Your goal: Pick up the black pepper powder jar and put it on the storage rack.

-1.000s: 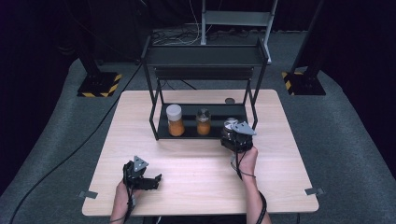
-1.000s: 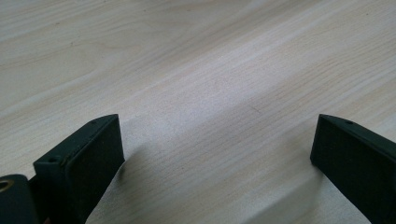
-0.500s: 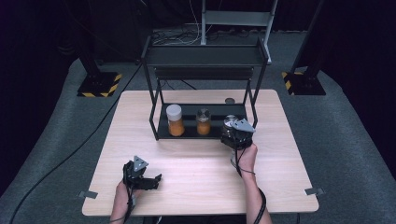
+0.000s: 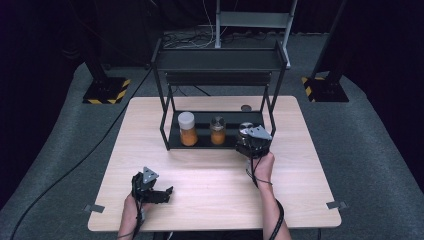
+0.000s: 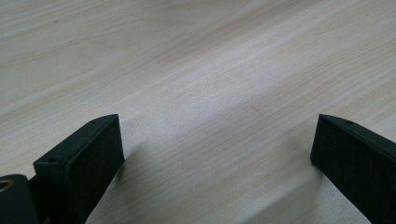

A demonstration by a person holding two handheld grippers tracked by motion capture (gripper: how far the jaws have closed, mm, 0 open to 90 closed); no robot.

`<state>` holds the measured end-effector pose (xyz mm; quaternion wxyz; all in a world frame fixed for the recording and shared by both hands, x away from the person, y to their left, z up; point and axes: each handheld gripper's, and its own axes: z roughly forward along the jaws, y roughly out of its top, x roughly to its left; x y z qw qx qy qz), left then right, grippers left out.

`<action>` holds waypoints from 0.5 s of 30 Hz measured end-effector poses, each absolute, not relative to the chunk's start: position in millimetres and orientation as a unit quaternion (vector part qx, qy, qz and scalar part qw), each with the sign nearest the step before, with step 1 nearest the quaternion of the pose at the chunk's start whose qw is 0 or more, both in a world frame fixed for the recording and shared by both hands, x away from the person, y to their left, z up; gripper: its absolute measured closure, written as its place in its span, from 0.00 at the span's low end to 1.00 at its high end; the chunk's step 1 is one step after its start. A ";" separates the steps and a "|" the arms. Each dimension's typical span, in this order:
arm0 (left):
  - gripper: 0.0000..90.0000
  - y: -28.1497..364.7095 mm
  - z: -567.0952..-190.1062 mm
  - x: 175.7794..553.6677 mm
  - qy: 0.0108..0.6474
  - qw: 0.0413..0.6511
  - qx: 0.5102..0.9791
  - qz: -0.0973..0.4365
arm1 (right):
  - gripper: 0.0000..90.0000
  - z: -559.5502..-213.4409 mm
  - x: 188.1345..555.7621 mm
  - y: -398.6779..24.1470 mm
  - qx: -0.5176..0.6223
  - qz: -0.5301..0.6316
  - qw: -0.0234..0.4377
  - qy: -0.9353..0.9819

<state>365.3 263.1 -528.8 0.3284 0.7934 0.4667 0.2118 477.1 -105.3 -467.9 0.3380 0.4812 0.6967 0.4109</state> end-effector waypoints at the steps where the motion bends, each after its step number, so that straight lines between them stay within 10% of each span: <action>1: 0.03 263.1 -528.7 365.2 0.467 0.328 0.794 0.212 | 0.34 -467.9 477.5 -105.5 0.482 0.411 0.338 0.696; 15: 0.03 262.9 -528.7 365.0 0.466 0.328 0.794 0.214 | 0.34 -469.3 481.8 -110.2 0.492 0.412 0.337 0.689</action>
